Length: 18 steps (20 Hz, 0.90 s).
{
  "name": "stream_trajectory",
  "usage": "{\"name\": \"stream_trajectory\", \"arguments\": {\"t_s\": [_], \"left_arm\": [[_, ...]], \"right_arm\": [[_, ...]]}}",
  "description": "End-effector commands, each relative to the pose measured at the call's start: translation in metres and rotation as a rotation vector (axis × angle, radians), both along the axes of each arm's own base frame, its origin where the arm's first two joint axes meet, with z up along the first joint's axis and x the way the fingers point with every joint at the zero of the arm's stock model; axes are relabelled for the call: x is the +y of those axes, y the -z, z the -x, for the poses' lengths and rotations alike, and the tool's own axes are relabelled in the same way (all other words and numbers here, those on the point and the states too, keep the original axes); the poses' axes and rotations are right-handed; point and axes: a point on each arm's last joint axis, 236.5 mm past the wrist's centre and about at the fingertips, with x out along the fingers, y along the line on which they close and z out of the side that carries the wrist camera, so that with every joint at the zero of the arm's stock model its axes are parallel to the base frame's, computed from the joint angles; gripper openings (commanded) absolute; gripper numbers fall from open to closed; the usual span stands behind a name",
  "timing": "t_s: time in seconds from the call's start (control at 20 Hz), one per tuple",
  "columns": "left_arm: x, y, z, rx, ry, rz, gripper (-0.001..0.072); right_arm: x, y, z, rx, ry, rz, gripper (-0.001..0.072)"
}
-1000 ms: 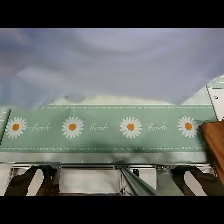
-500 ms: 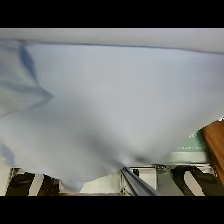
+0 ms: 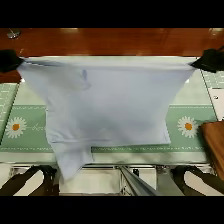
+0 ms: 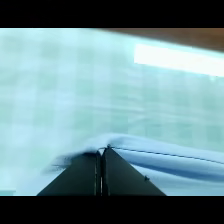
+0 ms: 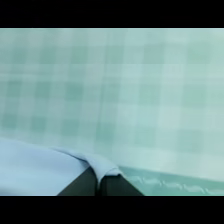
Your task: Fold the shirts.
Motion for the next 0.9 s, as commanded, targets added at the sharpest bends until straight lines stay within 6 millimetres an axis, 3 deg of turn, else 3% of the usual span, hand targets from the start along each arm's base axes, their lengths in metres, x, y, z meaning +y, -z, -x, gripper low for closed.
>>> {"name": "stream_trajectory", "arguments": {"t_s": [0.0, 0.2, 0.3, 0.4, 0.55, 0.75, 0.85], "left_arm": [[-0.011, 0.074, -0.059, 0.078, -0.047, 0.09, 0.0023], [-0.022, 0.113, -0.109, 0.073, -0.103, 0.173, 0.0024], [-0.028, 0.132, -0.115, 0.112, -0.122, 0.222, 0.0024], [-0.032, 0.149, -0.107, 0.185, -0.129, 0.252, 0.0024], [-0.031, 0.15, -0.088, 0.259, -0.101, 0.257, 0.0024], [-0.01, 0.153, -0.047, 0.397, -0.059, 0.259, 0.0025], [-0.017, 0.169, -0.024, 0.491, 0.007, 0.25, 0.0024]], "right_arm": [[0.0, 0.056, -0.077, -0.025, 0.066, -0.138, 0.0032], [0.005, 0.108, -0.131, 0.032, 0.082, -0.164, 0.0032], [0.013, 0.125, -0.15, 0.059, 0.083, -0.186, 0.0032], [0.023, 0.135, -0.159, 0.093, 0.062, -0.2, 0.0032], [0.026, 0.137, -0.143, 0.165, 0.009, -0.206, 0.0033], [-0.003, 0.115, -0.116, 0.208, 0.008, -0.213, 0.0033], [-0.001, 0.127, -0.089, 0.311, -0.063, -0.195, 0.0032]]}}
